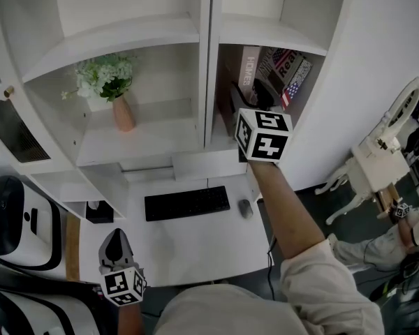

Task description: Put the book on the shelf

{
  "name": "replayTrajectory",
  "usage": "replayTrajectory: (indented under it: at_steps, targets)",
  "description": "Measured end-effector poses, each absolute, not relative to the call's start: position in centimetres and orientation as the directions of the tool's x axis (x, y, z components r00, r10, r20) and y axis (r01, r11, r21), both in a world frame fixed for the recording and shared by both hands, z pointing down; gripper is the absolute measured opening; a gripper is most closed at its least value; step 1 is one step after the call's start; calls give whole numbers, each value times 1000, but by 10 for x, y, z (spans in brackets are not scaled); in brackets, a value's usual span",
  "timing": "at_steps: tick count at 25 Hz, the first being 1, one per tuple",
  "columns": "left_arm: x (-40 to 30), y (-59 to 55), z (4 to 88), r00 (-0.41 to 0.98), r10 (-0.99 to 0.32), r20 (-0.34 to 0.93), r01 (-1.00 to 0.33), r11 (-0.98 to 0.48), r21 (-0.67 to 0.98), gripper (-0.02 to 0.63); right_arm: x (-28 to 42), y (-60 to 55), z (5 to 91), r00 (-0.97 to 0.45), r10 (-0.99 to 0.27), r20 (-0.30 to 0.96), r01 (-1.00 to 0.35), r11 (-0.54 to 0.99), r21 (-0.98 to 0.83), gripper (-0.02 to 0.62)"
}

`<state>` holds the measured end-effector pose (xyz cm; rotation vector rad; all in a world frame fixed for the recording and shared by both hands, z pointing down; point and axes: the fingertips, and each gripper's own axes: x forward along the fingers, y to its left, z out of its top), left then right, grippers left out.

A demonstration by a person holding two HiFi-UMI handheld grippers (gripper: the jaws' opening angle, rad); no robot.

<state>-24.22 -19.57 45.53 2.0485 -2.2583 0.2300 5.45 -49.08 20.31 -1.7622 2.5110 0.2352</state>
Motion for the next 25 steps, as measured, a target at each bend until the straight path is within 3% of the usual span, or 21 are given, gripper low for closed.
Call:
replayTrajectory:
  at_steps: [25]
  targets:
    - [-212,-197,450,18,-989,150,-998,-27,-61,5,77,-390,264,-387,-917,-97,-919,375,121,195]
